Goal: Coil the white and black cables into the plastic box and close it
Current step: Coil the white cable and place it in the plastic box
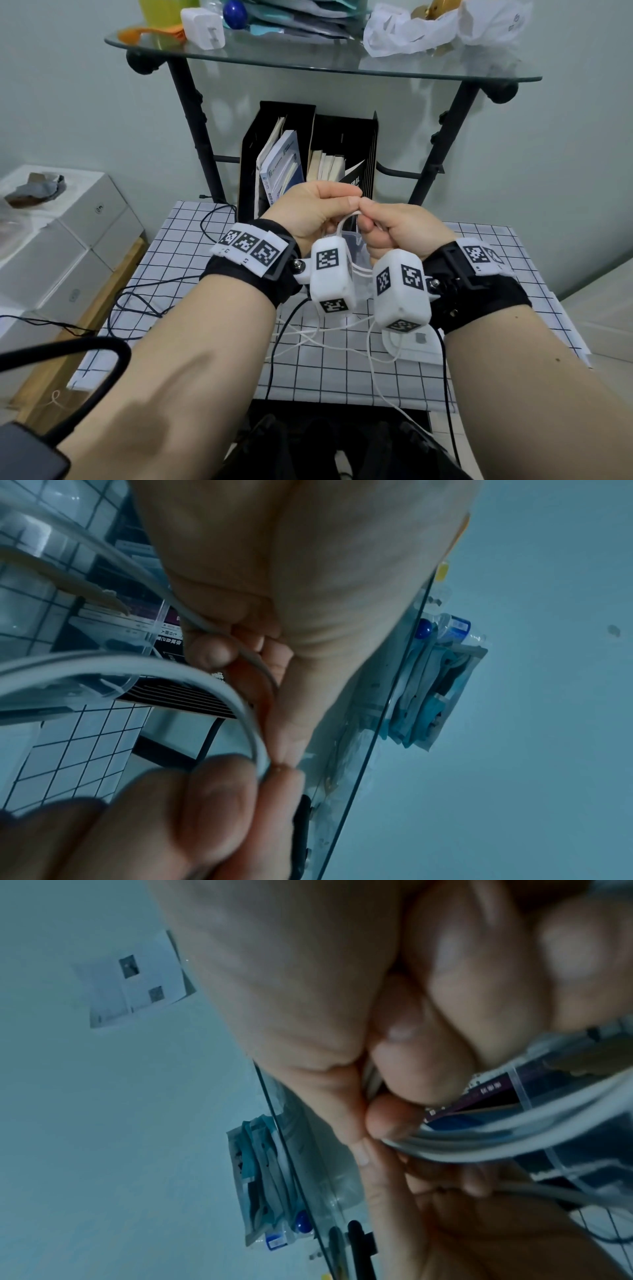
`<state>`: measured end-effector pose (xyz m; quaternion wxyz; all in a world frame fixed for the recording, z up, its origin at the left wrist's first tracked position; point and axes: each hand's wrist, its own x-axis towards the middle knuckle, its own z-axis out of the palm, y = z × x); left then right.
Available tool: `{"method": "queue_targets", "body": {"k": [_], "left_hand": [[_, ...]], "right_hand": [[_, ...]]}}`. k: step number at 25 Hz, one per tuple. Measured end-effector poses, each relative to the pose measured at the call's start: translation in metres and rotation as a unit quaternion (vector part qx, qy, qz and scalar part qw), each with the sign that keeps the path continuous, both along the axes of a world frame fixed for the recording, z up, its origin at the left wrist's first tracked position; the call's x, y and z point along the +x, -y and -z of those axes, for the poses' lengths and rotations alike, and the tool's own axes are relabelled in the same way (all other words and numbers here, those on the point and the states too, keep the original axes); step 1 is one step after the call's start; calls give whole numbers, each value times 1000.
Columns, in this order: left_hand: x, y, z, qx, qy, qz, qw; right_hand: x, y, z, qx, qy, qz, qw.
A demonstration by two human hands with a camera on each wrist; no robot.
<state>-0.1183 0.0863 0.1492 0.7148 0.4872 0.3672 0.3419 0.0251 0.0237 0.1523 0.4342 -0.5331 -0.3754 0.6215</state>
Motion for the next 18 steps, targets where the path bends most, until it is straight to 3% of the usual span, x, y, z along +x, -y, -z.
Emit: {"method": "queue_targets", "body": {"k": [8,14,18], "left_hand": [[-4,2,5,-60,41,27,997],[3,14,4,-66,3,25,997],[5,22,0,-79,65,26,994]], "right_hand": [[10,-2,0,1,-133,7,991],[7,-1,-2,31,-212,53,975],[7,0,-1,57,-231,63,969]]}}
